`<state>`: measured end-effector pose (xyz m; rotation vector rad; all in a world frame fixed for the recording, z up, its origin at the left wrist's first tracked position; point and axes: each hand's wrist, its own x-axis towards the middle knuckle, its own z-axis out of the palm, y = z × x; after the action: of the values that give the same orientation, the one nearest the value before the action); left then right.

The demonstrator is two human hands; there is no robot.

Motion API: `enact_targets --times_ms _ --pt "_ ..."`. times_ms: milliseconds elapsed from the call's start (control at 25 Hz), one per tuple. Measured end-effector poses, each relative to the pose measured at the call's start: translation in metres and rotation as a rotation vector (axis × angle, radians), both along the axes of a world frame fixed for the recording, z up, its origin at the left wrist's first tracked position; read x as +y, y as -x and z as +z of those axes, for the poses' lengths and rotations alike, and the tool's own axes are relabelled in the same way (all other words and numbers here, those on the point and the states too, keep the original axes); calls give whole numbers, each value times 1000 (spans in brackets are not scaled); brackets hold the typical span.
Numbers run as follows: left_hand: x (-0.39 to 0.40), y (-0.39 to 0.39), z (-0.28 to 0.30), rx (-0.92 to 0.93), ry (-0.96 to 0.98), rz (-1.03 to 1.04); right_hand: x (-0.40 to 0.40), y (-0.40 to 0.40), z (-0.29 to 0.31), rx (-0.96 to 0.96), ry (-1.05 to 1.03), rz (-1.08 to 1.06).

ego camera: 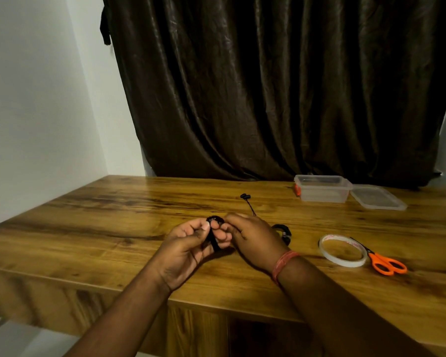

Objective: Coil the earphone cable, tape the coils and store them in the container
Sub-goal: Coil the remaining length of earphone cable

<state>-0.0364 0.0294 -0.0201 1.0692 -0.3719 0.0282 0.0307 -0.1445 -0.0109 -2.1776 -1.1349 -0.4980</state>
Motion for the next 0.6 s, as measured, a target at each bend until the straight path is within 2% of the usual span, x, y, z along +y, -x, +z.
enact_targets --times_ms 120,280,360,480,600 --pt "2 -3 1 -26 96 16 2 3 -3 -69 195 -20" --pt "6 -10 0 -37 195 186 9 10 -6 -241 358 63" --pt "6 -14 -2 -41 139 285 10 13 -4 -280 338 89" --pt "3 -19 -7 11 -47 389 6 14 1 -259 215 79" --pt "-7 -21 -11 9 -163 311 1 12 5 -225 89 36"
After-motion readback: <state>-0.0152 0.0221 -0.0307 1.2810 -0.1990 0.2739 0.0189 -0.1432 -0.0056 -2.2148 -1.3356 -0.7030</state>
